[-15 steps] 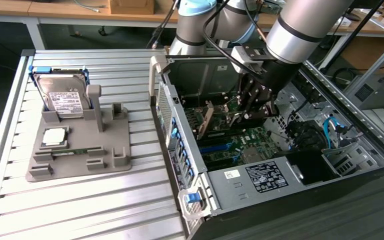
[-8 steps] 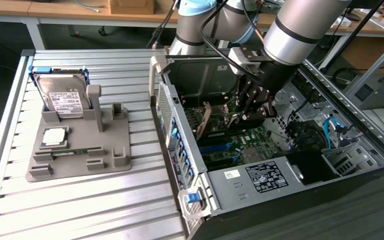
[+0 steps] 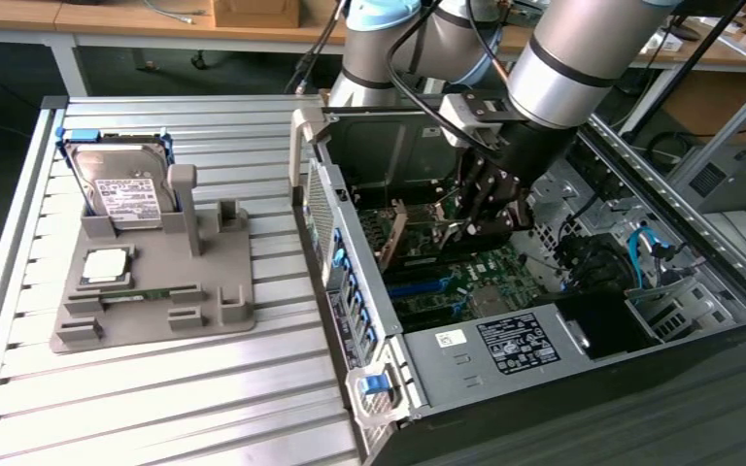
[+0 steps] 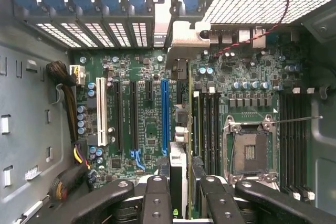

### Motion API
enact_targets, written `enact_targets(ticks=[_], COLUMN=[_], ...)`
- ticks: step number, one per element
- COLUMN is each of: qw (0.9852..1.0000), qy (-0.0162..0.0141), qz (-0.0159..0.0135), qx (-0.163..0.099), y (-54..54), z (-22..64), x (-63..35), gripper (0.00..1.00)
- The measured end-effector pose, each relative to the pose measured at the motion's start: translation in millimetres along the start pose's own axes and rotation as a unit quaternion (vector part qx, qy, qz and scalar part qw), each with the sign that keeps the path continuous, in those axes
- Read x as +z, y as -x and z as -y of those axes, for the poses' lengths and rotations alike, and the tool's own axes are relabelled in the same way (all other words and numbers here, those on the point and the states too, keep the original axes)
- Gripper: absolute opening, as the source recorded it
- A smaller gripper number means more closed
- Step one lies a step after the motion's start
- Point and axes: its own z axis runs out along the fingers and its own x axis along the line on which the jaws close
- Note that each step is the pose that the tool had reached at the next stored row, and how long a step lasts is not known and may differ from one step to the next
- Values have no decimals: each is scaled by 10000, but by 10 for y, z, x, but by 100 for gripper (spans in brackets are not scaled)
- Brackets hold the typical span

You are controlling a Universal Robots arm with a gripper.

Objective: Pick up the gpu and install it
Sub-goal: 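Insert the gpu into the slot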

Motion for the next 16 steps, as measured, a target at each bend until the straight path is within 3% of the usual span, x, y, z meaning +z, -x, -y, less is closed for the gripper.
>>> enact_targets(ticks=[16], qw=[10000], qy=[0], qz=[0], qx=[0], y=[-9], z=[-84], x=[58], gripper=[27])
